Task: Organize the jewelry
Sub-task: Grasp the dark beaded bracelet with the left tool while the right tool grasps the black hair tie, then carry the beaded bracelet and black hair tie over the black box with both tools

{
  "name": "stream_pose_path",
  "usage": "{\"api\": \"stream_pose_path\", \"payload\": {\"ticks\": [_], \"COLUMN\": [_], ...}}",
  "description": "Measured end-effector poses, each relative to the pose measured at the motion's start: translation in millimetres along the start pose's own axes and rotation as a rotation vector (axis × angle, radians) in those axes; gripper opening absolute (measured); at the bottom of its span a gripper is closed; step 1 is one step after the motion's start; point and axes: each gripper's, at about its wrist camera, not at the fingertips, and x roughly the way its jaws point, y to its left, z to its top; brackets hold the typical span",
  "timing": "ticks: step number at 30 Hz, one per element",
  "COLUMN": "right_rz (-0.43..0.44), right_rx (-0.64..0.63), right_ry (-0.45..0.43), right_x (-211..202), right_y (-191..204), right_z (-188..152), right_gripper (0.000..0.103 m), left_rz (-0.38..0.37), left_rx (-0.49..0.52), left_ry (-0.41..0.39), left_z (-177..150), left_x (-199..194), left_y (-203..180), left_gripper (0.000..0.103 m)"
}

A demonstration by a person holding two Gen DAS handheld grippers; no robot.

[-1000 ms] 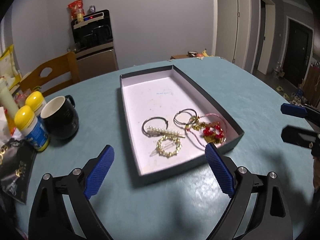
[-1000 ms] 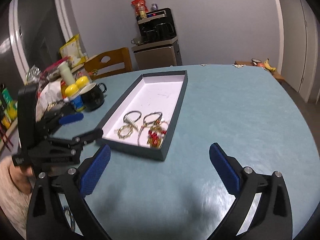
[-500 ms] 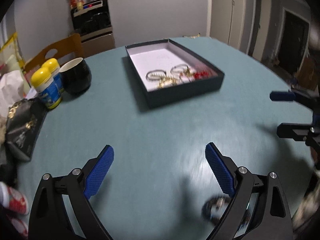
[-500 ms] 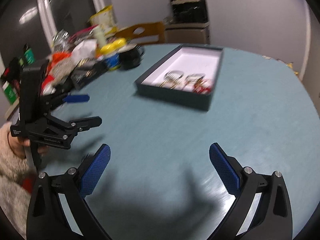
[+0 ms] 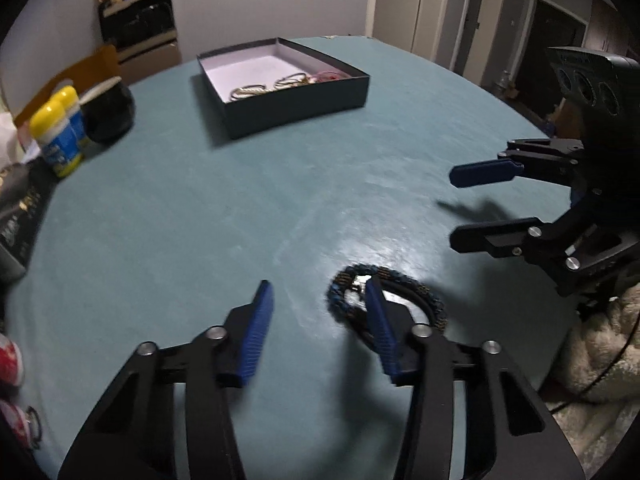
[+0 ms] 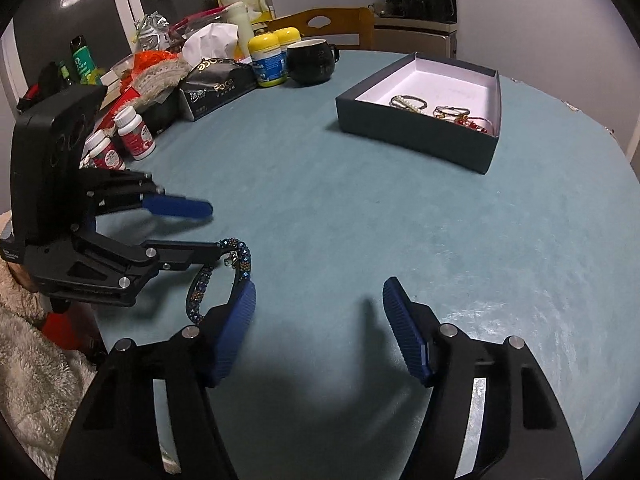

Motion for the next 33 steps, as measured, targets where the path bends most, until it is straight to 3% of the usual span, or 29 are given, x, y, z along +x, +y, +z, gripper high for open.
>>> {"api": "stream_pose_path", "payload": {"ticks": [4, 10, 12, 15, 19, 33], "right_rz": [-0.003, 0.000, 0.000, 0.000, 0.000, 0.051], "right_rx": [0.000, -0.006, -0.008, -0.006, -0.001, -0.012], "right_ry": [-0.004, -0.007, -0.011, -0.014, -0.014, -0.013], "right_x": [-2.7, -3.3, -4.0, -4.9, -4.6, -4.7], "right_y": [-0.8, -0.7, -0.8, -1.5, -2.9, -1.5], "right_z": [-2.0, -3.0, -3.7, -4.4, -5.7, -5.9], "right_gripper": [0.066, 0.066, 0.066, 0.066, 0.066, 0.065], "left_rz": [-0.058, -0.077, -0.080, -0.070, -0.084, -0.109], "left_rx": [-0.016, -0.077, -0.080, -0.059, -0.033, 0.023], "left_ry": [0.000, 0.027, 0.026, 0.022, 0.007, -0.176], "left_z": [0.7, 2.0, 2.7, 4.1, 8.8, 54.3], "left_x": [-0.9, 9.4, 9.9, 9.8, 7.1, -41.7], "left_y": [-2.6, 3.5, 3.7, -1.5, -8.6, -12.8], "left_gripper": [0.037, 0.026, 0.014, 0.007, 0.006, 0.006]}}
